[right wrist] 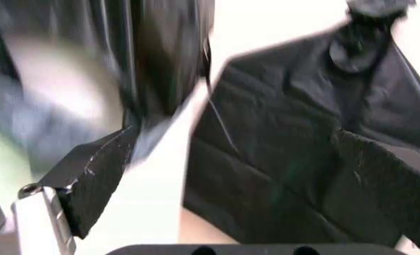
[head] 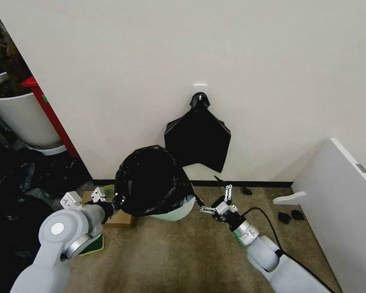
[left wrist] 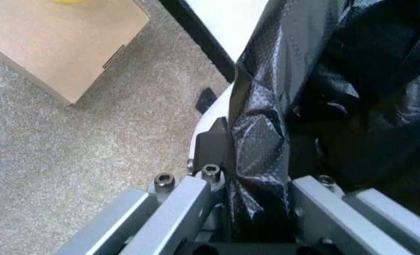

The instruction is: Place the garbage bag over the trash bin.

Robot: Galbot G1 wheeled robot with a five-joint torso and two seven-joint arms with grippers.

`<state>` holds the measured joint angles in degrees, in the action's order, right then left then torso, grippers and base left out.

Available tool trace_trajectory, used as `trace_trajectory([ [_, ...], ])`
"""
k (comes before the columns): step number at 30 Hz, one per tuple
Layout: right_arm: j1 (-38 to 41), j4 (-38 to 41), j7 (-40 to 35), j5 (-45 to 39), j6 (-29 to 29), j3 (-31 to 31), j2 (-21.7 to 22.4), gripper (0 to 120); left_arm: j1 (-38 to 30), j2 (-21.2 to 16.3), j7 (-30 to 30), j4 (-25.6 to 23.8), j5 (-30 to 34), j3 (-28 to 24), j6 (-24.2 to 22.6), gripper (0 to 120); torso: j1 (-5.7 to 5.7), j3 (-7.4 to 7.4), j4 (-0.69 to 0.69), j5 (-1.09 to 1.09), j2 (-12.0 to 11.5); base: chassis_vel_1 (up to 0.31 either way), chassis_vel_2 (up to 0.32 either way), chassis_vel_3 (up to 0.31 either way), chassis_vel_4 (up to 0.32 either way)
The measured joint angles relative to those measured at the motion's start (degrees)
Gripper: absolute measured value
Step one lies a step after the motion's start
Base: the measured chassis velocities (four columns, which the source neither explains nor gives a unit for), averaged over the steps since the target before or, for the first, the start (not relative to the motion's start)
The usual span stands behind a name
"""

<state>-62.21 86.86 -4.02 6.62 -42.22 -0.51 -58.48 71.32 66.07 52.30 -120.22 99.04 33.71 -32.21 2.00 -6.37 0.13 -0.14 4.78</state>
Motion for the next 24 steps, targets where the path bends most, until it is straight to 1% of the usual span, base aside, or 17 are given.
trace_trajectory([
  [1,0.0,0.0,0.0,0.0,0.0,0.0,0.0,100,0.0,0.0,0.0,0.0,0.0,0.0,0.0,0,0.0,0.0,0.0,0.0,0.0,0.0,0.0,0.0,0.0],
  [2,-0.01,0.11,4.27,-2.98,-2.7,0.43,0.48,100,-0.19,-0.16,-0.25,0.36,-0.61,-0.48,0.04,0,0.0,0.0,0.0,0.0,0.0,0.0,0.0,0.0,0.0],
  [4,-0.09,0.65,12.92,-9.69,-4.69,1.57,1.01,100,-0.38,-0.58,-0.98,1.1,-2.46,-1.68,0.48,0,0.0,0.0,0.0,0.0,0.0,0.0,0.0,0.0,0.0],
  [5,-0.09,0.65,12.92,-9.69,-4.69,1.57,1.01,100,-0.38,-0.58,-0.98,1.1,-2.46,-1.68,0.48,0,0.0,0.0,0.0,0.0,0.0,0.0,0.0,0.0,0.0],
  [7,-0.35,2.21,24.85,-20.72,-4.82,3.81,1.11,100,-0.57,-1.21,-1.6,1.96,-4.31,-3.28,0.9,0,0.0,0.0,0.0,-0.01,0.0,0.0,0.0,0.0,0.0],
  [8,-0.42,3.01,28.09,-24.39,-4.83,4.63,0.99,100,-0.61,-1.52,-1.75,2.14,-4.95,-4.22,0.95,0,0.0,0.0,0.0,0.0,0.0,0.0,0.0,0.0,0.0],
  [9,-0.42,3.01,28.09,-24.39,-4.83,4.63,0.99,100,-0.61,-1.52,-1.75,2.14,-4.95,-4.22,0.95,0,0.0,0.0,0.0,0.0,0.0,0.0,0.0,0.0,0.0],
  [10,-0.5,4.09,29.06,-26.37,-4.85,5.27,0.77,100,-0.59,-1.89,-1.91,2.22,-6.17,-5.73,0.95,0,0.0,0.0,0.0,0.0,0.0,0.0,0.0,0.0,0.0],
  [11,-0.69,5.96,25.43,-25.44,-4.85,5.62,0.41,100,-0.37,-2.37,-2.1,2.23,-8.34,-7.91,0.72,0,0.0,0.0,0.01,0.0,0.0,0.0,0.0,0.0,0.0],
  [12,-0.69,5.96,25.43,-25.44,-4.85,5.62,0.41,100,-0.37,-2.37,-2.1,2.23,-8.34,-7.91,0.72,0,0.0,0.0,0.01,0.0,0.0,0.0,0.0,0.0,0.0],
  [13,-0.82,7.17,21.64,-23.43,-4.23,5.66,0.16,100,-0.14,-2.59,-2.17,2.22,-9.57,-9.05,0.38,0,0.0,0.0,0.01,-0.01,0.0,0.0,0.0,0.0,0.0],
  [14,-1.09,9.25,13.61,-18.86,-1.72,5.53,-0.25,100,0.14,-2.82,-2.23,2.19,-11.24,-10.31,-0.23,0,0.0,0.0,0.01,-0.02,0.0,0.0,0.0,0.0,0.0],
  [15,-1.09,9.25,13.61,-18.86,-1.72,5.53,-0.25,100,0.14,-2.82,-2.23,2.19,-11.24,-10.31,-0.23,0,0.0,0.0,0.01,-0.02,0.0,0.0,0.0,0.0,0.0],
  [17,-1.63,13.33,0.01,-11.49,4.57,4.35,-1.11,100,0.25,-3.24,-2.47,2.21,-14.55,-12.0,-1.6,0,0.0,0.0,0.01,0.0,0.0,0.0,0.0,0.0,0.0],
  [19,-1.64,14.03,-2.03,-10.42,5.8,3.95,-1.33,100,0.32,-3.33,-2.78,2.41,-15.67,-12.33,-1.8,0,0.0,0.0,0.01,0.0,0.0,0.0,0.0,0.0,0.0],
  [21,-1.43,15.54,-6.71,-6.24,8.9,2.62,-2.3,100,0.77,-3.84,-4.88,4.19,-21.85,-13.9,-1.3,0,0.0,0.0,-0.01,-0.01,0.0,0.0,0.0,0.0,0.0],
  [24,-1.54,15.54,-7.03,-4.18,8.85,2.39,-2.74,100,0.81,-4.06,-5.69,5.3,-24.36,-15.61,-1.19,0,0.0,0.0,-0.01,0.0,0.0,0.0,0.0,0.0,0.0],
])
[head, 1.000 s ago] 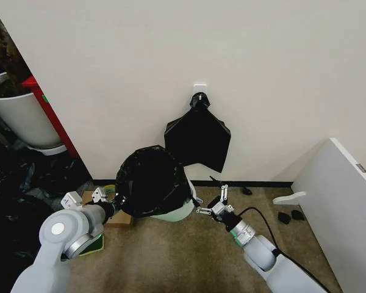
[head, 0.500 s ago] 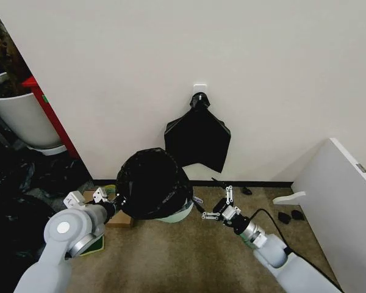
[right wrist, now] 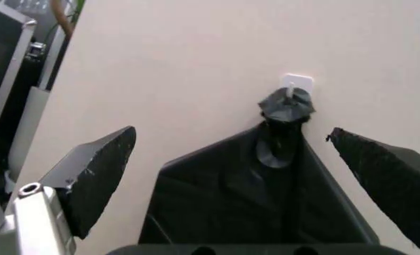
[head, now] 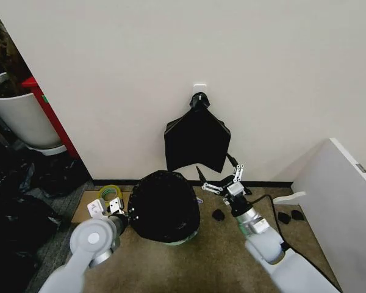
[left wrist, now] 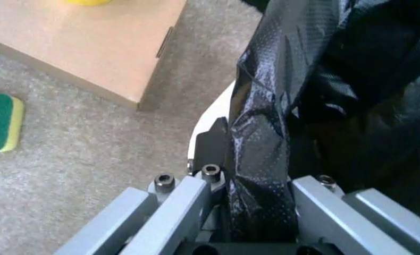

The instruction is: Place the garbage bag over the trash bin.

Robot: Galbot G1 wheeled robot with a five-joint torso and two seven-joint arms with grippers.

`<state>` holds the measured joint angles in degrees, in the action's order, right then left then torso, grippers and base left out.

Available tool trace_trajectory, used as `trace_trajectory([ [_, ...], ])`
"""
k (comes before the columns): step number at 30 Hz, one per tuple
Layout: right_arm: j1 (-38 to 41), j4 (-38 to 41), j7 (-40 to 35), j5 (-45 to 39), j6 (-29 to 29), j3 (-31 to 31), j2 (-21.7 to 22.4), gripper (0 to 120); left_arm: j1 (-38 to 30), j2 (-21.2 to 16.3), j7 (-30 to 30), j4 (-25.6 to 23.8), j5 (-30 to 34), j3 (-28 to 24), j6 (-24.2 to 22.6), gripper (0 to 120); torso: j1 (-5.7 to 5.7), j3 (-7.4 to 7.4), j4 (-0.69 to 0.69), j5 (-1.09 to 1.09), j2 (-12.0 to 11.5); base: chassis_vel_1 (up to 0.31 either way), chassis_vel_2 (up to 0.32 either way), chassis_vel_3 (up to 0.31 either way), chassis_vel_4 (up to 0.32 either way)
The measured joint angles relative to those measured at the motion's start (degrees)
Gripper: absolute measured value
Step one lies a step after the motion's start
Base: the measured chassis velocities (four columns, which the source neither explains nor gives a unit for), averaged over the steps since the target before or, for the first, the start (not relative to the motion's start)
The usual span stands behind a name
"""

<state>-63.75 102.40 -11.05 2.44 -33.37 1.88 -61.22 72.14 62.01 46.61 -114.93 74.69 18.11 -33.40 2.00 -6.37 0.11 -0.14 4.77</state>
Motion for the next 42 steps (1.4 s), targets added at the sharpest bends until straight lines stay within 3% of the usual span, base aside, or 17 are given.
trace_trajectory([
  [11,-0.26,-0.86,0.18,1.13,-0.2,-0.21,-0.27,100,1.15,0.98,0.48,0.22,-2.99,-5.43,-1.66,5,-0.01,0.01,0.01,0.03,0.01,0.0,0.0,0.0,0.0],
  [18,-0.18,-1.19,0.51,1.3,-0.11,-0.37,-0.78,100,2.58,0.63,0.41,-1.34,-3.93,-5.08,-1.62,34,0.0,0.0,0.02,-0.02,0.0,0.0,0.0,0.0,0.0],
  [20,-0.17,-1.19,0.53,1.3,-0.07,-0.38,-0.8,100,2.84,0.56,0.46,-2.07,-3.93,-4.86,-1.68,37,0.0,-0.01,0.01,-0.04,0.0,0.0,0.0,0.0,0.0],
  [24,-0.12,-1.19,0.58,1.25,0.13,-0.28,-0.8,100,3.8,-1.15,0.68,-8.85,-4.6,-2.6,-1.46,56,0.0,0.0,0.01,-0.01,0.0,0.0,0.0,0.0,0.0],
  [30,-0.43,-1.14,0.54,0.93,0.37,-0.11,-0.89,100,3.57,-3.41,0.83,-13.12,-4.68,-1.34,-1.18,71,0.0,0.0,0.02,-0.01,0.0,0.0,0.0,0.0,0.0],
  [31,-0.68,-0.77,0.47,0.73,0.58,-0.06,-0.94,100,3.73,-4.71,1.47,-15.33,-4.95,-1.02,-1.43,79,0.0,0.0,0.03,0.0,0.0,0.0,0.0,0.0,0.0],
  [34,-0.98,-0.11,0.23,0.31,1.07,0.13,-0.95,100,4.56,-6.0,0.78,-17.5,-10.23,-0.82,-0.24,86,0.0,0.0,0.02,-0.01,0.0,0.0,0.0,0.0,0.0],
  [36,-1.51,1.22,-2.45,-0.01,3.83,0.66,-1.18,100,6.46,-7.71,-5.54,-17.97,-23.35,-0.52,8.78,98,0.0,0.0,0.01,0.01,0.0,0.0,0.0,0.0,0.0],
  [37,-1.81,1.85,-4.81,0.14,6.3,0.97,-1.38,100,7.32,-8.29,-10.67,-16.71,-30.07,-0.26,15.79,98,0.0,0.0,0.01,0.01,0.0,0.0,0.0,0.0,0.0],
  [39,-1.94,2.18,-6.08,0.24,7.68,1.12,-1.51,100,7.56,-8.4,-13.0,-15.88,-32.64,-0.15,18.54,99,0.0,0.01,0.0,0.01,0.01,0.0,0.0,0.0,0.0],
  [40,-2.25,2.99,-9.19,0.51,11.28,1.46,-1.81,100,7.82,-8.46,-17.52,-13.78,-37.15,0.07,24.05,100,0.0,0.01,0.0,0.01,0.01,0.0,0.0,0.0,0.0],
  [41,-2.68,4.27,-13.36,0.6,16.74,1.9,-2.33,100,7.72,-8.13,-23.77,-10.05,-42.86,0.33,32.79,100,0.0,0.0,0.02,-0.02,0.0,0.0,0.0,0.0,0.0],
  [42,-2.68,4.27,-13.36,0.6,16.74,1.9,-2.33,100,7.72,-8.13,-23.77,-10.05,-42.86,0.33,32.79,100,0.0,0.0,0.02,-0.02,0.0,0.0,0.0,0.0,0.0],
])
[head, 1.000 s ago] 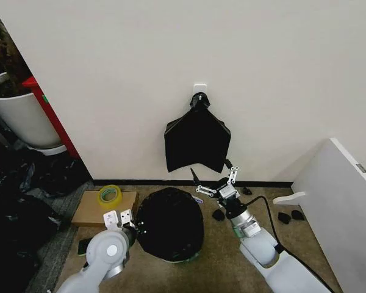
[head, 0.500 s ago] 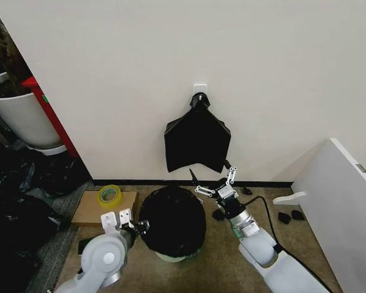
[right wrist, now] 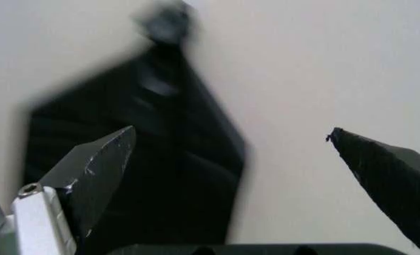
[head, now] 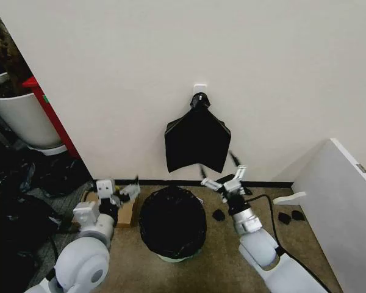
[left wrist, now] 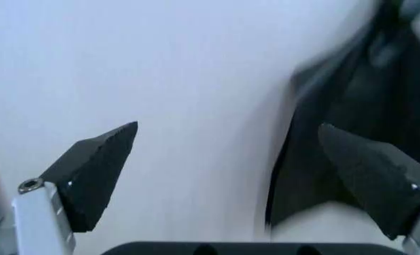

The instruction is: Place the garbage bag over the trash bin.

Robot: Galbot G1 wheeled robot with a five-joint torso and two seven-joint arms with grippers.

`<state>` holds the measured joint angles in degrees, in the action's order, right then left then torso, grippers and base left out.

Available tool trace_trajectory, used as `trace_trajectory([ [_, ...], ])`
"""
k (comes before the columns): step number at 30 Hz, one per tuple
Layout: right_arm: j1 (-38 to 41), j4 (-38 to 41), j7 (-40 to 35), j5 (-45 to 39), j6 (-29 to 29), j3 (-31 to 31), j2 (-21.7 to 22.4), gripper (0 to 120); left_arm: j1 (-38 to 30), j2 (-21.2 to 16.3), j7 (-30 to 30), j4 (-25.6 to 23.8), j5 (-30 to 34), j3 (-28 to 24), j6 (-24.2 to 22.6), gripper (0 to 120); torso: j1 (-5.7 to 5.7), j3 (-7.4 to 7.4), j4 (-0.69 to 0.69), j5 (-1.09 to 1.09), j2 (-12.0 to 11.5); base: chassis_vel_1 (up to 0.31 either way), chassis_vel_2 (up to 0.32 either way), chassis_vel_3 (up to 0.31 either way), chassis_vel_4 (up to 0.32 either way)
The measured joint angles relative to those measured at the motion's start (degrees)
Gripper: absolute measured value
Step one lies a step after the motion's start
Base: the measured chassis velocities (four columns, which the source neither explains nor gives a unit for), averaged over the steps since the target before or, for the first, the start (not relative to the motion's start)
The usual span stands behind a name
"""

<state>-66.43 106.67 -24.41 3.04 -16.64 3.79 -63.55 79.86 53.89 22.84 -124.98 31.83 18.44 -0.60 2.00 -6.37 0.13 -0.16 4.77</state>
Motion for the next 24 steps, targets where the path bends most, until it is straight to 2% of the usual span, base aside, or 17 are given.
trace_trajectory([
  [1,-0.38,1.26,-3.06,-0.34,4.27,0.41,-0.59,100,-0.43,0.62,-3.62,2.54,-3.2,0.09,6.07,100,0.0,0.0,0.0,-0.01,0.0,0.0,0.0,0.0,0.0],
  [2,-0.87,2.46,-5.27,-1.02,8.07,0.9,-1.23,100,-0.88,1.47,-5.96,4.16,-4.74,0.1,10.09,100,0.0,0.0,0.0,0.0,0.0,0.0,0.0,0.0,0.0],
  [5,-1.55,3.5,-6.72,-1.57,11.49,1.57,-1.97,100,-1.17,2.6,-7.46,5.18,-5.14,0.05,12.7,100,0.0,0.0,0.0,0.0,0.0,0.0,0.0,0.0,0.0],
  [7,-3.47,5.02,-7.6,-1.12,16.28,3.73,-3.78,100,-1.13,5.07,-12.18,7.35,-5.8,-0.07,18.24,100,0.0,0.0,0.0,0.01,0.0,0.0,0.0,0.0,0.0],
  [8,-3.47,5.02,-7.6,-1.12,16.28,3.73,-3.78,100,-1.13,5.07,-12.18,7.35,-5.8,-0.07,18.24,100,0.0,0.0,0.0,0.01,0.0,0.0,0.0,0.0,0.0],
  [11,-6.59,6.89,-7.6,0.62,22.66,5.73,-6.5,100,-0.17,9.22,-19.53,10.71,-9.65,0.78,25.79,100,0.0,0.0,0.01,0.02,0.0,0.0,0.0,0.0,0.0],
  [18,-9.55,8.29,-6.99,1.08,23.87,6.05,-7.75,100,1.56,13.06,-19.25,12.32,-9.11,0.66,23.69,100,0.0,0.0,0.0,0.02,0.0,0.0,0.0,0.0,0.0],
  [21,-9.95,8.42,-6.02,2.93,21.59,6.96,-8.66,100,1.92,14.74,-19.48,13.16,-9.57,0.59,23.52,100,0.0,0.0,0.0,0.01,0.0,0.0,0.0,0.0,0.0],
  [24,-10.01,8.34,-5.07,6.7,17.52,8.3,-11.36,100,3.19,16.6,-20.93,12.56,-8.54,0.89,23.85,100,0.0,0.0,0.0,0.01,0.0,0.0,0.0,0.0,0.0],
])
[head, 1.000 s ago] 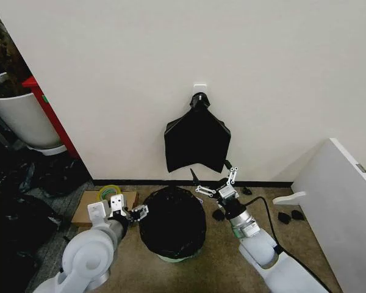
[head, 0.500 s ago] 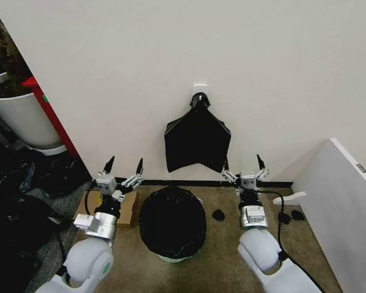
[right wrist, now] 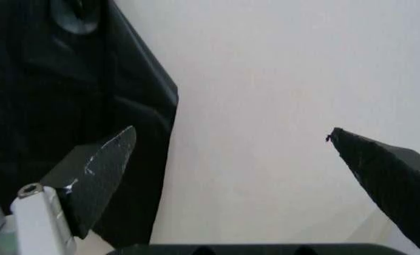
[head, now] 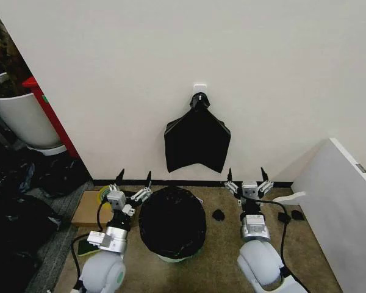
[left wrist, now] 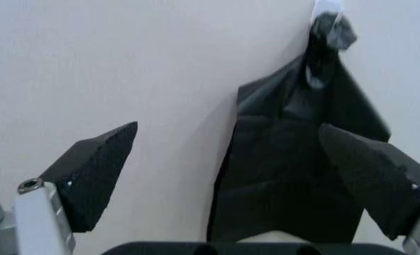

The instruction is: Place the garbage bag over the trash bin.

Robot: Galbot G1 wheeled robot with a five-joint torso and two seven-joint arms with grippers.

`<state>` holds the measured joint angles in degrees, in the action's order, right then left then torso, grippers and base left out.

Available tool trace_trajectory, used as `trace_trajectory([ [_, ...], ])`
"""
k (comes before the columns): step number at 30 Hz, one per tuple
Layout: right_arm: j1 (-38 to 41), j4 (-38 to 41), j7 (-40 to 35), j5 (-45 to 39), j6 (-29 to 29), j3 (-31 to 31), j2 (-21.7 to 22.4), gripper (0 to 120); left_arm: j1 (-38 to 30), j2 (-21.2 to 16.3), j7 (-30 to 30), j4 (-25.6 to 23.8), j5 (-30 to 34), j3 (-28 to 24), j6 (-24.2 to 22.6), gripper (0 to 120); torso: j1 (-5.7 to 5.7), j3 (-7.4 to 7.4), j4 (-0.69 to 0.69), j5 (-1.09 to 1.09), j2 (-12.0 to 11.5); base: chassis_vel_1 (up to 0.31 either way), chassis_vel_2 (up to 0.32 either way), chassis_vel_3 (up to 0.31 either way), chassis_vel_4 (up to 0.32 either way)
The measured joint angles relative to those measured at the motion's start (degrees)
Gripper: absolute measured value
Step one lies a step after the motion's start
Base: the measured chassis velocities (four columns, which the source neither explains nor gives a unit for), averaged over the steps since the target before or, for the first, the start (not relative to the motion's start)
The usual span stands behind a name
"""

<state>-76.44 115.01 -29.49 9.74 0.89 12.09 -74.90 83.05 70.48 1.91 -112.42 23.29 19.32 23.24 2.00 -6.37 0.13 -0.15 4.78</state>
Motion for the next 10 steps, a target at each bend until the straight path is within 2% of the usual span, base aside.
trace_trajectory([
  [5,-2.6,1.69,6.79,3.15,-3.41,2.28,-0.45,100,1.64,0.06,-3.03,-5.06,5.83,2.13,0.8,100,0.0,0.0,0.01,0.01,0.0,0.0,0.0,0.0,0.0],
  [10,-2.79,2.89,6.78,1.77,-0.11,1.69,-0.09,100,2.06,-0.3,-4.83,-6.8,6.32,3.45,1.79,100,0.0,0.01,0.0,0.01,0.0,0.0,0.0,0.0,0.0],
])
